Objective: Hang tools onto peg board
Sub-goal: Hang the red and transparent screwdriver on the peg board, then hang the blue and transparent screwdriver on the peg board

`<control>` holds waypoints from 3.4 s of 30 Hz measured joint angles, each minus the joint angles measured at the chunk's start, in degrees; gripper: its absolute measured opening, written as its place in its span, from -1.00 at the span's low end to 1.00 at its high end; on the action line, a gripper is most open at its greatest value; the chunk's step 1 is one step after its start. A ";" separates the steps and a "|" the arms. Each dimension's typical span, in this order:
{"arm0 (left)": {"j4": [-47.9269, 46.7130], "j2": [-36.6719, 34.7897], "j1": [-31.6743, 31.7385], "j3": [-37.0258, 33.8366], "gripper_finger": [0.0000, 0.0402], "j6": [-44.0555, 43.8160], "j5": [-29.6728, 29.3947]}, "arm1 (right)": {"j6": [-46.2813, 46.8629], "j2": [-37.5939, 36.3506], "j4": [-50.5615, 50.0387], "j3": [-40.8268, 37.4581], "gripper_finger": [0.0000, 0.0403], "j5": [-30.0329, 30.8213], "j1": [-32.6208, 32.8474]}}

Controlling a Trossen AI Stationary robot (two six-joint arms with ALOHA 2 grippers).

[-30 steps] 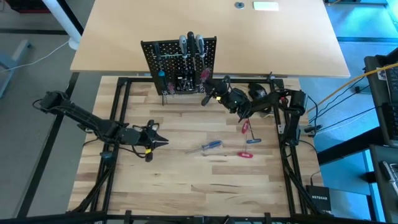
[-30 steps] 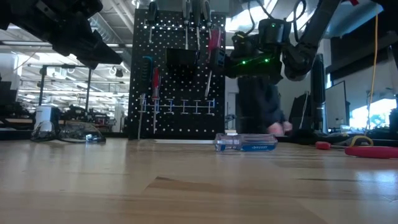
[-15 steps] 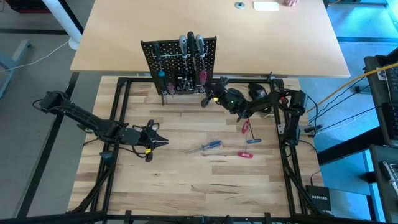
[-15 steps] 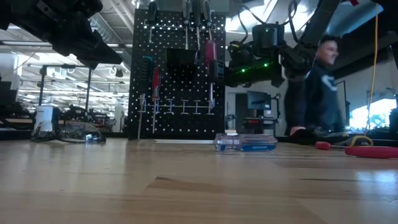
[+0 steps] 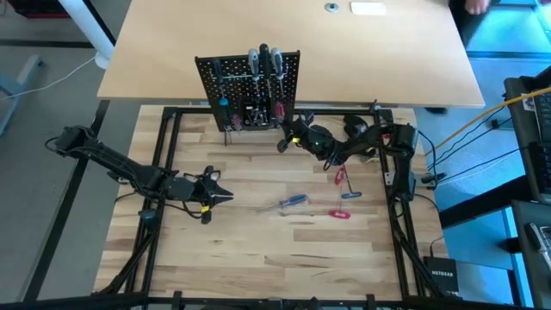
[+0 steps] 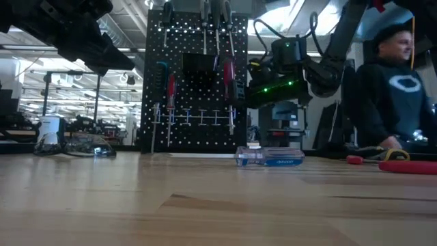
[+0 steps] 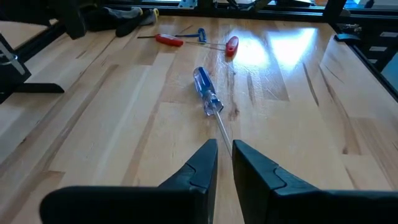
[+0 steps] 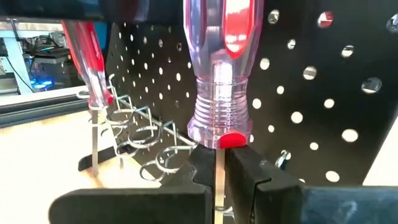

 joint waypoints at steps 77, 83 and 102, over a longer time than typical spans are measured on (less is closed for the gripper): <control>-0.17 -0.02 0.59 0.02 -0.80 1.66 -0.02 | 2.29 -10.72 -21.62 2.14 -0.18 -0.90 3.97; -0.15 -0.02 0.42 0.02 -0.80 1.52 0.00 | 0.50 -11.47 -23.52 2.12 -0.18 -0.87 7.20; 0.03 0.02 0.32 0.02 -0.76 -4.39 0.31 | 8.02 -28.16 -63.68 2.12 -0.18 -6.58 24.70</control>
